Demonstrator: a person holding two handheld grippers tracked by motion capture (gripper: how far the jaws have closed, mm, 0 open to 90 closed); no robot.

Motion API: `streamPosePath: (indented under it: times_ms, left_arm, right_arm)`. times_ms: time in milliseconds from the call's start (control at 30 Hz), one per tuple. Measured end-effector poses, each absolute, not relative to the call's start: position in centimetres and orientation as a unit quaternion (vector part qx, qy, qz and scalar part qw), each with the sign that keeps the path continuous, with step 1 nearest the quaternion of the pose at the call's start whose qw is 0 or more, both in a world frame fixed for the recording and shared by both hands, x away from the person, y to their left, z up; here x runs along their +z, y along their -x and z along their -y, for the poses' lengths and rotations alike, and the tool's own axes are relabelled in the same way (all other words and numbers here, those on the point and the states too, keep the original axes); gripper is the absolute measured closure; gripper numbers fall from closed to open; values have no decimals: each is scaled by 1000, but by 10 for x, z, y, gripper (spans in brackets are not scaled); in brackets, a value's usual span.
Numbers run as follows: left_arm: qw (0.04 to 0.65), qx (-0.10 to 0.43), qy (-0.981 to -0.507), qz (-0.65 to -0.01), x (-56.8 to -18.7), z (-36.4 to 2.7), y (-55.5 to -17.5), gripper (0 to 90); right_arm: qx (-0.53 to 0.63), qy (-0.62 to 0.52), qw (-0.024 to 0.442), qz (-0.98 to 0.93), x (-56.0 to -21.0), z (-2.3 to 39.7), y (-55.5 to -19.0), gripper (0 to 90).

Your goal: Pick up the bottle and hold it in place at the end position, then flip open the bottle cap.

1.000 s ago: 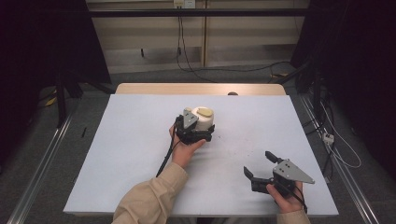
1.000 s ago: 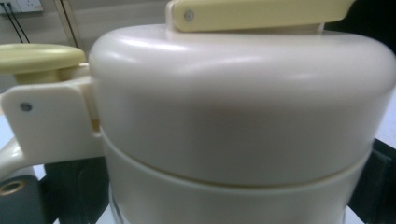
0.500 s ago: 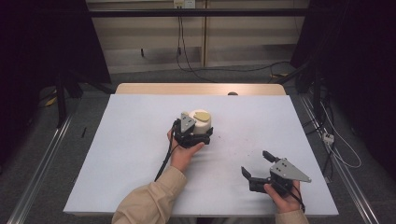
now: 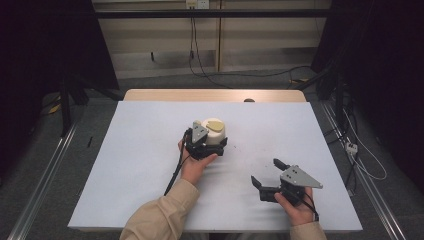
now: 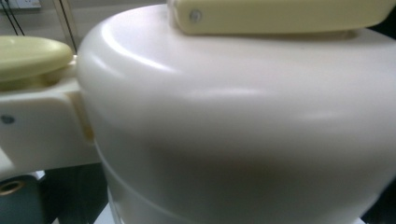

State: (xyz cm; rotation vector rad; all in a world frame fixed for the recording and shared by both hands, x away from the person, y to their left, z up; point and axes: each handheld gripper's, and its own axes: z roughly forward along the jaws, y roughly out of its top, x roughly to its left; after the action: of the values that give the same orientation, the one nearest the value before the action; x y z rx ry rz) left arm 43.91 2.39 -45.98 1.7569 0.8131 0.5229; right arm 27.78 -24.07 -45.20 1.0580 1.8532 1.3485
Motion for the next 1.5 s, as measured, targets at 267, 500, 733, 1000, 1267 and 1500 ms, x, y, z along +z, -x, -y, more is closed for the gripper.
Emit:
streamPosePath:
  times_ms: [267, 500, 733, 1000, 1267, 1500]
  left_arm:
    - [537, 221, -738, -342, -460, -24, -439, 50]
    - [537, 222, -739, -342, -460, -23, -439, 50]
    - [536, 222, -738, -344, -460, -23, -438, 50]
    - [537, 221, -737, -345, -460, -22, -438, 50]
    - [536, 222, -737, -346, -460, -22, -438, 50]
    - [535, 223, -738, -346, -460, -22, -438, 50]
  right_arm:
    - [514, -402, 304, -694, -446, 238, -289, 46]
    - [515, -406, 298, -694, -443, 229, -304, 54]
    - [519, -407, 293, -692, -437, 223, -313, 68]
    - [521, -402, 284, -697, -431, 216, -323, 98]
    - [519, -398, 267, -708, -424, 205, -334, 111]
    - [536, -397, 243, -704, -420, 198, -343, 289]
